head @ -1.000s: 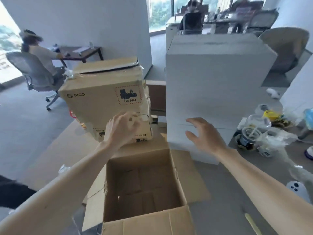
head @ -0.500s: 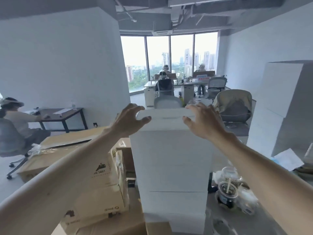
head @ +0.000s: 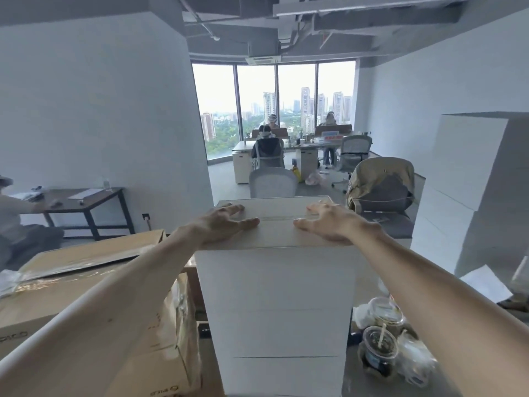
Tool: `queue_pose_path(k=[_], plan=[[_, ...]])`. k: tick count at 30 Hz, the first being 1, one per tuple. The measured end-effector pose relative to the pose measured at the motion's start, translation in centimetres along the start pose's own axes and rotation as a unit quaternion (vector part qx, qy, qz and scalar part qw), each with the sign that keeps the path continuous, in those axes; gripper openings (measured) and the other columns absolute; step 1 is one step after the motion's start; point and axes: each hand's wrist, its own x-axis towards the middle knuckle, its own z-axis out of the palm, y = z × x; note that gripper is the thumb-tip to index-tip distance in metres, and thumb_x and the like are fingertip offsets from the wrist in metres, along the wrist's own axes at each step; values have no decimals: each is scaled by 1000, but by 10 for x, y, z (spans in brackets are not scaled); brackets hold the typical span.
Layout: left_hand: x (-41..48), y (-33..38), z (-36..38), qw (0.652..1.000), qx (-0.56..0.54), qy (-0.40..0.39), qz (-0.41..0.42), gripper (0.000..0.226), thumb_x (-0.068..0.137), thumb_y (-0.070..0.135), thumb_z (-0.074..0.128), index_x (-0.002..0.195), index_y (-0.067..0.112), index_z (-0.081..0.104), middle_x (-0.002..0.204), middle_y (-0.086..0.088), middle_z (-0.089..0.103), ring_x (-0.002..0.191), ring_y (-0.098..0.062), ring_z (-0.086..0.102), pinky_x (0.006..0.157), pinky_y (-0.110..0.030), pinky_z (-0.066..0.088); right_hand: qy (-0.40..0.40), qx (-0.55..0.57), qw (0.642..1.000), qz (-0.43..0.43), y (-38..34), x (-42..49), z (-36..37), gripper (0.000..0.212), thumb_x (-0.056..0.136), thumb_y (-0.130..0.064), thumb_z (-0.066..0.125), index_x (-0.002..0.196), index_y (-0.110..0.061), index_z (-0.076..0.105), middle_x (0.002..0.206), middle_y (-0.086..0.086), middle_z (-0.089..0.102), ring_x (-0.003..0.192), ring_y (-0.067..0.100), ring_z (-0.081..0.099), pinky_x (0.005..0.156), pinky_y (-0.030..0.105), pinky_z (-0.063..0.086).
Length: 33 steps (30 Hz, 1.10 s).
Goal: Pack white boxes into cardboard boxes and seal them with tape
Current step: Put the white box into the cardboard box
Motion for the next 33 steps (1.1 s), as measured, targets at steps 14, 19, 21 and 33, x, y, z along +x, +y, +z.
queue_pose_path(k=[14, 19, 21, 33], plan=[[-40, 10, -3, 989, -9, 145, 22, 85, 73, 86, 53, 145, 40, 45, 157, 13, 37, 137, -26, 45, 109, -43, 36, 110, 11, 991, -81, -8, -27, -2, 84, 86, -66, 53, 153, -22, 30, 160, 8, 23, 145, 25, 28, 114, 44, 27], [-78, 17, -14, 973, 0, 229, 19, 95, 65, 94, 45, 144, 41, 46, 157, 17, 34, 131, -23, 51, 105, -43, 41, 187, 28, 974, -127, -16, -44, -11, 87, 81, -70, 57, 148, -18, 39, 158, 8, 30, 144, 25, 31, 116, 43, 29], [-97, 19, -22, 966, 7, 257, 15, 90, 70, 90, 50, 145, 40, 45, 158, 16, 32, 131, -23, 51, 103, -41, 42, 205, 44, 967, -147, -23, -53, -15, 89, 79, -71, 59, 146, -15, 43, 157, 8, 33, 143, 26, 33, 115, 43, 30], [-267, -10, -51, 929, 64, 353, -93, 77, 79, 73, 61, 143, 34, 47, 156, 13, 36, 136, -23, 45, 106, -40, 37, 195, 111, 931, -289, -118, -120, 10, 88, 78, -73, 57, 147, -20, 41, 160, 0, 27, 145, 19, 29, 116, 44, 29]])
